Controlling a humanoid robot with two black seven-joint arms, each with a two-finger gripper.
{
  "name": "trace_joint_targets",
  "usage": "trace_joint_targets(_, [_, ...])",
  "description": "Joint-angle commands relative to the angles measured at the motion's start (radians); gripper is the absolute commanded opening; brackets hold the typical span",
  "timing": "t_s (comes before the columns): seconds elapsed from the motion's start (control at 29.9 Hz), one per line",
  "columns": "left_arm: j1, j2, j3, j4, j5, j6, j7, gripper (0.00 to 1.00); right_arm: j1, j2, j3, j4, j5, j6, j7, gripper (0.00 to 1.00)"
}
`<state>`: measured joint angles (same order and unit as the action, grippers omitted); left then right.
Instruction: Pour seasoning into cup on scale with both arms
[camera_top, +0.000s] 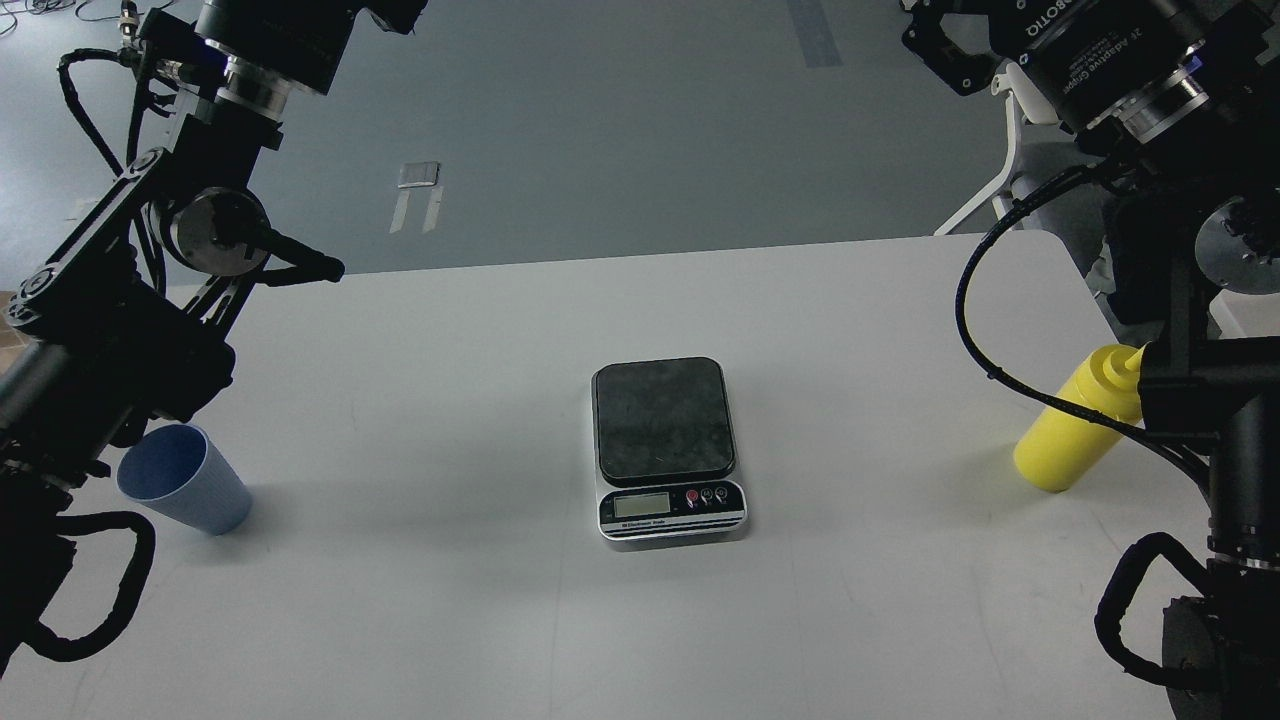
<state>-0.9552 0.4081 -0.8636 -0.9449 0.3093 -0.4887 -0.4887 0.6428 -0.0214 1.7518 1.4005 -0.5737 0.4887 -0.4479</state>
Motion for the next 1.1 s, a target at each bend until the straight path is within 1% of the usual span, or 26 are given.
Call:
trace_joint_targets(0.0, [0.000, -0.002, 0.000, 0.000, 0.001, 0.000, 0.000, 0.98, 0.000, 0.000, 0.000, 0.000, 0.000, 0.000, 0.000, 0.99])
trace_joint_targets(1.07, [0.000, 0.001, -0.022, 0.001, -0.009, 0.000, 0.000, 0.98, -0.012, -0.002, 0.000, 0.000, -0.002, 0.000, 0.000, 0.99])
